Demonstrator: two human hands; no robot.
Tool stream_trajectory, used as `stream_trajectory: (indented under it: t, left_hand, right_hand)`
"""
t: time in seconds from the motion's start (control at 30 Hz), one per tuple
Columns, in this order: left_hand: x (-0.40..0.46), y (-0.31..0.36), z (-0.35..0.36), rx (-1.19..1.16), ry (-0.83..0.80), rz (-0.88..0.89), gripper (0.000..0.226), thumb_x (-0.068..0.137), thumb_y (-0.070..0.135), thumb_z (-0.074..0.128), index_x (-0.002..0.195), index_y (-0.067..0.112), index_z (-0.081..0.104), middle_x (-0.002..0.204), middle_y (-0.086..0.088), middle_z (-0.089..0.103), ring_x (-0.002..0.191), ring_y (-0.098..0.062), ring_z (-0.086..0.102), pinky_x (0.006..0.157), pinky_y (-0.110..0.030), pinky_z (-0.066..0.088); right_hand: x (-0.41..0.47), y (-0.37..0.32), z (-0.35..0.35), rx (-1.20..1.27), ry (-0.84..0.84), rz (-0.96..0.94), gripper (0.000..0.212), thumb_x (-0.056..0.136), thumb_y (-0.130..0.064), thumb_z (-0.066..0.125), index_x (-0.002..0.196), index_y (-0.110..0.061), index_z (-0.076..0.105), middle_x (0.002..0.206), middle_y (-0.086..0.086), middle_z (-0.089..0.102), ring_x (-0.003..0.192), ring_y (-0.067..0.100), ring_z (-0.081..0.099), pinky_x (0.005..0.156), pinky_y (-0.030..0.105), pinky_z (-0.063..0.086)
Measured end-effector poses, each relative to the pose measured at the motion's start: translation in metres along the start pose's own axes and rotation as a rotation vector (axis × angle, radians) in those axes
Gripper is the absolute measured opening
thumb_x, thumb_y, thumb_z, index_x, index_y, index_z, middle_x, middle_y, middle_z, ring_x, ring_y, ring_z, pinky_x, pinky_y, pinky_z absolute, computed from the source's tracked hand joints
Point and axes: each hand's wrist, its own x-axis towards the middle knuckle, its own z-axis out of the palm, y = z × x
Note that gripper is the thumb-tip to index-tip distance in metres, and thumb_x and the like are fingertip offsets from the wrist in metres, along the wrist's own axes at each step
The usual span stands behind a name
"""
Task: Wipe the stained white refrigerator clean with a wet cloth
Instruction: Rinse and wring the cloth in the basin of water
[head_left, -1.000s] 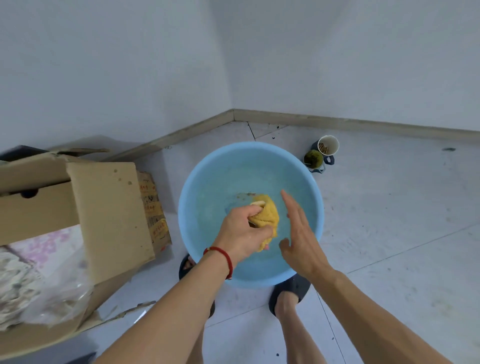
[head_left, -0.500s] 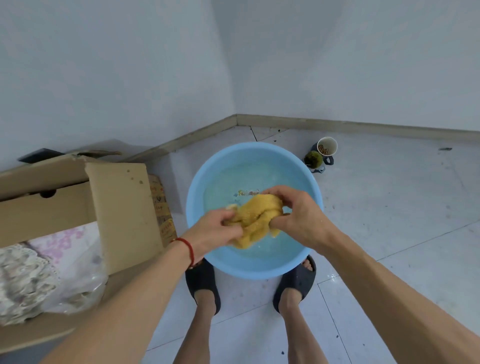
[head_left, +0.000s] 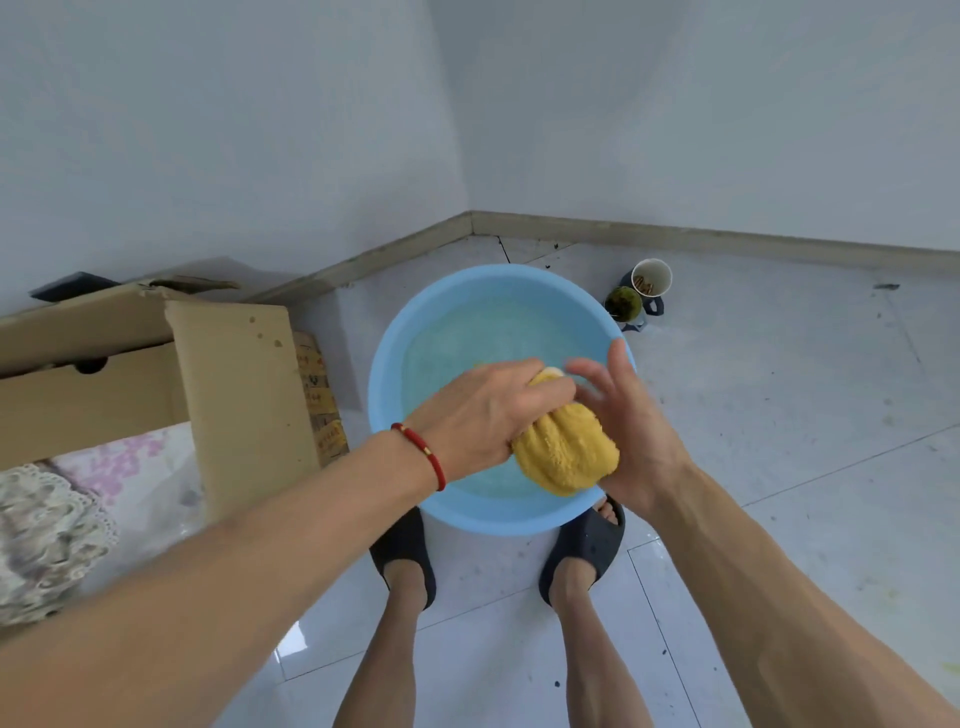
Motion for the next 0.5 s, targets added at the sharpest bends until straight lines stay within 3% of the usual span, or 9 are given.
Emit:
stream_trajectory:
  t: [0.07, 0.13, 0.2, 0.23, 0.3, 0.4, 0.5]
  left_hand:
    - [0.005, -0.002, -0.005, 0.146, 0.009, 0.091, 0.039, 0.074, 0.004, 0.077, 0.106, 0.013, 0.057, 0.087, -0.008, 0.054, 0.071, -0.027, 0.055, 0.055, -0.036, 0.046]
    - [0.009, -0.012, -0.004, 0.253, 0.01, 0.115, 0.03, 0.077, 0.004, 0.074, 0.106, 0.006, 0.064, 0.086, -0.013, 0.057, 0.069, -0.029, 0.058, 0.051, -0.035, 0.048]
    - [0.012, -0.023, -0.004, 0.325, -0.136, 0.077, 0.026, 0.082, -0.002, 0.066, 0.106, 0.006, 0.063, 0.09, -0.013, 0.053, 0.071, -0.031, 0.058, 0.047, -0.036, 0.043]
    - [0.015, -0.026, -0.004, 0.357, -0.254, 0.03, 0.024, 0.086, -0.002, 0.063, 0.108, 0.007, 0.061, 0.093, -0.013, 0.053, 0.074, -0.033, 0.06, 0.049, -0.037, 0.041]
    - [0.02, -0.024, -0.004, 0.437, -0.486, -0.122, 0.023, 0.091, 0.0, 0.056, 0.112, 0.009, 0.059, 0.103, -0.013, 0.058, 0.086, -0.036, 0.064, 0.059, -0.039, 0.04]
    - [0.03, -0.017, 0.005, 0.364, -0.582, -0.4, 0.021, 0.086, 0.002, 0.061, 0.105, 0.01, 0.064, 0.106, -0.015, 0.065, 0.098, -0.039, 0.065, 0.065, -0.038, 0.041]
    - [0.038, -0.019, 0.018, 0.132, -0.613, -0.688, 0.023, 0.08, 0.017, 0.073, 0.101, 0.013, 0.066, 0.097, -0.013, 0.069, 0.092, -0.035, 0.068, 0.067, -0.034, 0.047]
  right_hand:
    - [0.004, 0.008, 0.001, 0.052, -0.342, 0.264, 0.094, 0.08, -0.081, 0.05, 0.143, -0.012, 0.057, 0.142, 0.021, 0.06, 0.128, 0.042, 0.059, 0.097, 0.061, 0.054]
    - [0.009, 0.011, 0.001, -0.1, -0.515, 0.366, 0.103, 0.074, -0.08, 0.061, 0.147, -0.008, 0.048, 0.134, 0.02, 0.062, 0.114, 0.036, 0.066, 0.083, 0.044, 0.062]
    - [0.013, 0.006, 0.007, -0.291, -0.449, 0.316, 0.083, 0.071, -0.062, 0.084, 0.128, -0.008, 0.056, 0.101, 0.011, 0.066, 0.079, 0.021, 0.064, 0.057, 0.025, 0.053]
    - [0.017, 0.005, 0.009, -0.427, -0.347, 0.275, 0.063, 0.074, -0.046, 0.09, 0.114, -0.009, 0.059, 0.088, 0.009, 0.061, 0.07, 0.018, 0.059, 0.053, 0.023, 0.047]
    - [0.028, 0.001, 0.015, -0.862, -0.128, 0.159, 0.026, 0.082, -0.022, 0.083, 0.089, -0.012, 0.06, 0.075, 0.007, 0.056, 0.066, 0.019, 0.056, 0.054, 0.028, 0.046]
    - [0.042, 0.0, 0.024, -1.471, 0.04, -0.016, 0.017, 0.081, -0.021, 0.074, 0.086, -0.019, 0.058, 0.07, -0.001, 0.061, 0.069, 0.022, 0.061, 0.059, 0.03, 0.049]
    - [0.051, 0.003, 0.022, -1.736, 0.029, -0.196, 0.025, 0.084, -0.026, 0.074, 0.1, -0.022, 0.056, 0.086, 0.002, 0.066, 0.087, 0.029, 0.065, 0.068, 0.032, 0.044]
